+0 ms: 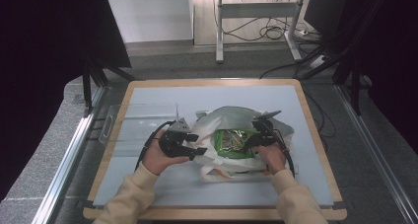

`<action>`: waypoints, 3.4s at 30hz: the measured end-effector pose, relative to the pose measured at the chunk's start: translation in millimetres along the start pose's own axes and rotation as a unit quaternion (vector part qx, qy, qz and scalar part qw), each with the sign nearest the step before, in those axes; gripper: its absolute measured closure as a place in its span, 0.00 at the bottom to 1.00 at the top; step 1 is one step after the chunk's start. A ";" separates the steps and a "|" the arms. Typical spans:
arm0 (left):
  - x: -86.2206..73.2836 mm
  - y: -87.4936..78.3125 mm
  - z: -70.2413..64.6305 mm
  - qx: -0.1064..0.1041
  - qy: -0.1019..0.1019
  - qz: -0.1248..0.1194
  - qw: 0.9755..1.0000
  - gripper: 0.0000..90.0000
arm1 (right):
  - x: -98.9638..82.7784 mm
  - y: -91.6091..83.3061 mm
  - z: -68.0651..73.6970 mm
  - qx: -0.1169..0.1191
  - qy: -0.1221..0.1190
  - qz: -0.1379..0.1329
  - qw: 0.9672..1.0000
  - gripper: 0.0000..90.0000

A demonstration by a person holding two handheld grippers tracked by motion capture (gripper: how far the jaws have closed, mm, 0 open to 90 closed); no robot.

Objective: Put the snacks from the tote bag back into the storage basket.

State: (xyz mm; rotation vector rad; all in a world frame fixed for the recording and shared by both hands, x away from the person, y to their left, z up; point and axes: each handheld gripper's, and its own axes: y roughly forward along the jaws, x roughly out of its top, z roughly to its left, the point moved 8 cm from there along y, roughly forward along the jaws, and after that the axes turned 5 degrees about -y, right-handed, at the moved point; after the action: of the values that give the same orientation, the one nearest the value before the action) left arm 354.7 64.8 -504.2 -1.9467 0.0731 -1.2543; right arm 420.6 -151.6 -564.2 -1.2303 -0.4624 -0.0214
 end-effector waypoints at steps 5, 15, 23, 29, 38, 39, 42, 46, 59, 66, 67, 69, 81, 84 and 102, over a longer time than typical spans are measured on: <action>-0.8 0.3 1.5 0.001 -0.004 0.001 1.000 0.45 | 0.4 -0.5 -0.2 0.001 -0.005 -0.005 1.000 0.95; -1.5 0.8 2.5 -0.003 -0.005 0.003 1.000 0.45 | -0.8 -9.7 1.3 0.005 -0.018 -0.023 1.000 0.96; -2.5 1.8 1.9 -0.006 -0.007 0.005 1.000 0.45 | -3.0 -24.2 4.8 0.008 -0.034 -0.045 0.998 0.96; -2.4 1.5 2.4 -0.007 -0.005 0.004 1.000 0.45 | -1.5 -36.1 7.6 0.012 -0.052 -0.065 0.996 0.97; -3.2 2.3 3.2 -0.014 -0.018 0.000 1.000 0.45 | 2.4 -61.6 11.0 0.012 -0.088 -0.091 0.992 0.97; -3.1 2.4 3.1 -0.014 -0.017 0.000 1.000 0.45 | 2.7 -63.8 11.0 0.012 -0.091 -0.094 0.991 0.97; -3.5 1.9 3.3 -0.013 -0.015 0.003 1.000 0.44 | 3.9 -71.9 10.4 0.013 -0.097 -0.107 0.989 0.97; -2.6 1.1 2.4 -0.013 -0.016 -0.001 1.000 0.44 | 4.7 -80.4 8.9 0.014 -0.102 -0.119 0.987 0.97; -0.9 -5.2 4.7 -0.003 -0.009 -0.003 1.000 0.44 | 10.5 -102.2 8.2 0.037 -0.137 -0.159 0.977 0.97; 0.7 -8.9 4.0 0.003 -0.003 -0.002 1.000 0.43 | 12.2 -106.0 6.1 0.061 -0.168 -0.177 0.968 0.97; 0.7 -9.0 4.2 0.004 -0.004 -0.002 1.000 0.43 | 12.2 -106.5 5.8 0.063 -0.169 -0.178 0.967 0.97; 0.7 -8.7 4.3 0.005 -0.006 -0.003 1.000 0.42 | 12.7 -107.8 5.6 0.069 -0.174 -0.183 0.965 0.97; 2.6 -7.6 6.5 0.017 -0.009 0.000 1.000 0.42 | 14.4 -110.2 8.4 0.086 -0.215 -0.191 0.954 0.97; 5.6 -9.3 6.4 0.014 -0.007 -0.005 1.000 0.42 | 13.9 -110.3 9.9 0.089 -0.222 -0.190 0.952 0.97; 31.7 -12.7 7.7 -0.003 0.002 -0.011 1.000 0.42 | 19.3 -115.4 26.9 0.084 -0.270 -0.196 0.939 0.97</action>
State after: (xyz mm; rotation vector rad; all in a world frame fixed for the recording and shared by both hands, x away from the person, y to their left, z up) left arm 372.4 63.9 -473.9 -1.9546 0.0569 -1.2747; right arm 399.1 -162.5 -446.6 -0.9483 -1.1633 0.0171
